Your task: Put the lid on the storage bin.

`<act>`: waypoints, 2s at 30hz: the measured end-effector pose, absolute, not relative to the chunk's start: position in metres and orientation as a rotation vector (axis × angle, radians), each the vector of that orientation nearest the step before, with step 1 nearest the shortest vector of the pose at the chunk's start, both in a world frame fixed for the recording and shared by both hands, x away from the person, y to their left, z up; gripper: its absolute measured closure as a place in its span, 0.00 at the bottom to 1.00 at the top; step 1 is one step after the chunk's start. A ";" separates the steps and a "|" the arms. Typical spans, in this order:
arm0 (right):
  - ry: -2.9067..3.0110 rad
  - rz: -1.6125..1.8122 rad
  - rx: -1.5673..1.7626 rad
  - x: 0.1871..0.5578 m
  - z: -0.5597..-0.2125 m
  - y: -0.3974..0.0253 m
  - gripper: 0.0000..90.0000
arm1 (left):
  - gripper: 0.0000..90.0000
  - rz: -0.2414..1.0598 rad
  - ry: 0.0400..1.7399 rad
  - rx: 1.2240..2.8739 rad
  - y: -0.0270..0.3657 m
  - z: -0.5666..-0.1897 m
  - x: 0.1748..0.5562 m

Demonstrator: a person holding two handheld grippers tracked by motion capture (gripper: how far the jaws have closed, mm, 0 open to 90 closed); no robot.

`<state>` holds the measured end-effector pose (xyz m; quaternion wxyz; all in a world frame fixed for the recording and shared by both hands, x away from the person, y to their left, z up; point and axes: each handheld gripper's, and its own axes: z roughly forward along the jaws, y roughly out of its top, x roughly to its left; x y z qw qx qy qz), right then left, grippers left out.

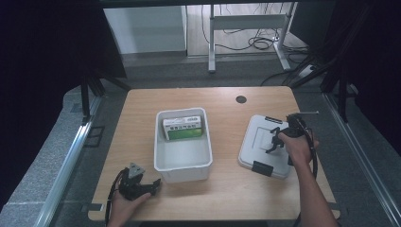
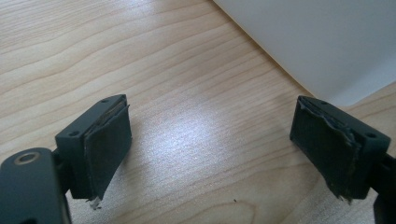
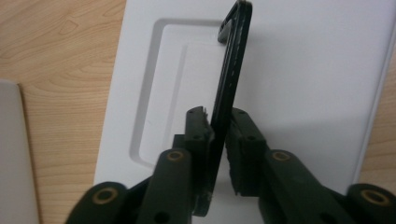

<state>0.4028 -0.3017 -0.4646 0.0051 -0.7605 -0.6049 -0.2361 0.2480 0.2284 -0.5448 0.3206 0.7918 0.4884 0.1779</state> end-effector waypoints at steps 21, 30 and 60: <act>-1.719 -0.793 -2.428 0.398 -0.456 -0.300 0.94 | 0.14 0.468 1.283 2.081 0.228 -0.545 0.248; -1.746 -0.835 -2.406 0.393 -0.440 -0.304 0.94 | 0.14 0.468 1.284 2.080 0.228 -0.545 0.248; -1.848 -0.959 -2.293 0.381 -0.397 -0.290 0.94 | 0.14 0.468 1.286 2.079 0.228 -0.545 0.247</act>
